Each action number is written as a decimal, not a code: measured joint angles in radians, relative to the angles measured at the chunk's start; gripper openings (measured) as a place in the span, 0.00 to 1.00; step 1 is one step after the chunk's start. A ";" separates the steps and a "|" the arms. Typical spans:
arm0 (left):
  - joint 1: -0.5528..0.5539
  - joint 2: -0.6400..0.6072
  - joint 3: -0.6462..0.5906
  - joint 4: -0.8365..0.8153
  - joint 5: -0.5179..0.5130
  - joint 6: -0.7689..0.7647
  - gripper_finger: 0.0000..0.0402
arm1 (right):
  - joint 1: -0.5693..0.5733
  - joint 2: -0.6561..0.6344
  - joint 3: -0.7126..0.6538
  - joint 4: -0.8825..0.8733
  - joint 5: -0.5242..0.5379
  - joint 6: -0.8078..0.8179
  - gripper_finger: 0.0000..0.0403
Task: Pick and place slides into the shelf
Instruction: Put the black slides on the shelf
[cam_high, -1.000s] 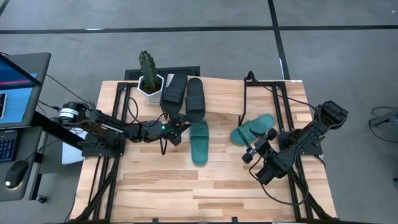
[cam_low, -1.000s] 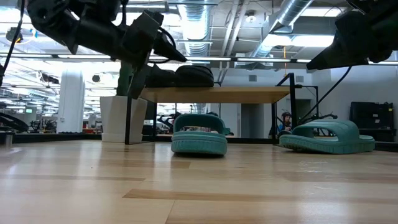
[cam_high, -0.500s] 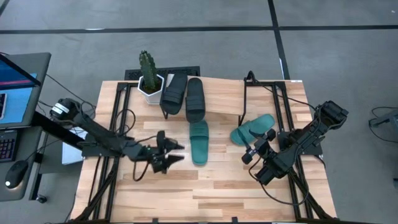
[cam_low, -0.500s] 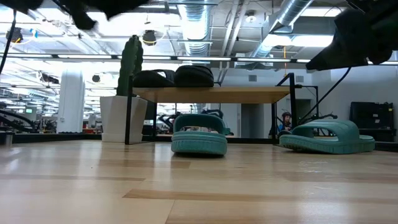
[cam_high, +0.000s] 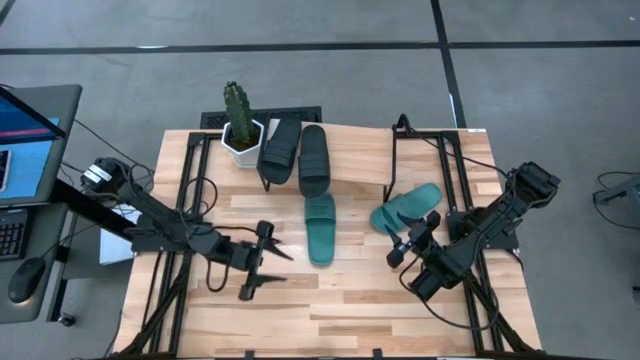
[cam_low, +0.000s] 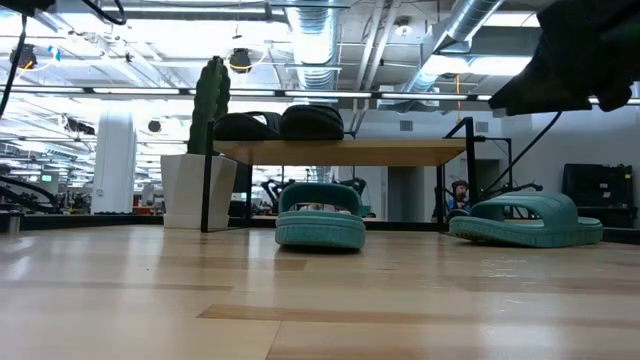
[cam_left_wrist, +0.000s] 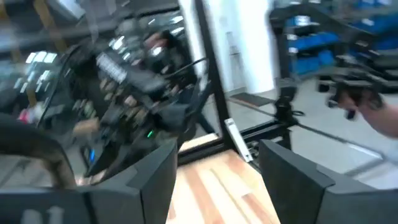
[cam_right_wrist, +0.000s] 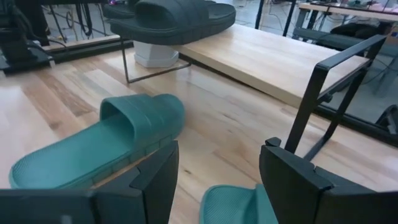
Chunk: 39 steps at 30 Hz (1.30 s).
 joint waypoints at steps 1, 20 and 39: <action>0.006 0.000 0.000 -0.007 -0.024 -0.042 0.51 | 0.000 0.000 0.000 0.001 0.000 0.000 0.52; 0.356 0.003 0.000 -0.190 0.017 -0.128 0.00 | -0.056 0.000 0.000 -0.002 -0.069 -0.003 0.52; 0.485 0.266 0.121 -0.251 0.137 -0.312 0.00 | -0.053 0.000 0.000 -0.015 -0.131 -0.004 0.52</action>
